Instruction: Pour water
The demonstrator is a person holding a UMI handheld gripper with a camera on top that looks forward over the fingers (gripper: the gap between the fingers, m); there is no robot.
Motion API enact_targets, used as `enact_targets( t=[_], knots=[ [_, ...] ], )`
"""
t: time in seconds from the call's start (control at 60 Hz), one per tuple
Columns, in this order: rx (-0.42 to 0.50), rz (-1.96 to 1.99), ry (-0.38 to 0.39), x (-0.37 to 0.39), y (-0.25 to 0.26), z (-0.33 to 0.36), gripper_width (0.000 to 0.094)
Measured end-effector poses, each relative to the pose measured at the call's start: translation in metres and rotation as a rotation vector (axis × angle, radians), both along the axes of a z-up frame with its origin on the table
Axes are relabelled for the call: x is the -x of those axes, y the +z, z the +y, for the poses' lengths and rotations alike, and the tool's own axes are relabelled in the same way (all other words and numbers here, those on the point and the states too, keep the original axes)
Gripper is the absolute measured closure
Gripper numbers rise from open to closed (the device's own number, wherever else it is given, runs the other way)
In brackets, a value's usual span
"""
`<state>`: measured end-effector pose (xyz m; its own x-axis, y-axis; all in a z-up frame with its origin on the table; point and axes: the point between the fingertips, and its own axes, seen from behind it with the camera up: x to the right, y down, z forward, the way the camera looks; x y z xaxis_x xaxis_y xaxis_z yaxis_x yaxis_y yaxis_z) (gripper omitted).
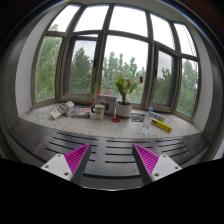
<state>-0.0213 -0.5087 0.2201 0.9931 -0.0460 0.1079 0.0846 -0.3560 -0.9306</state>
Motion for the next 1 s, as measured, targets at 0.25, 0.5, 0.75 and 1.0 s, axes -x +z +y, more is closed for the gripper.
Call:
enact_targets(
  t=[0.25,0.5,0.75,1.0],
  knots=[
    [0.03,0.013,-0.057,-0.063,-0.044,0.019,0.009],
    [0.038,-0.009,-0.113,-0.178,-0.104,0.092,0.0089],
    [-0.057,0.002,-0.074,-0.272,-0.114,0.245,0.0089],
    [-0.133,0.012,-0.03,-0.321,-0.12,0.395,0.0099]
  ],
)
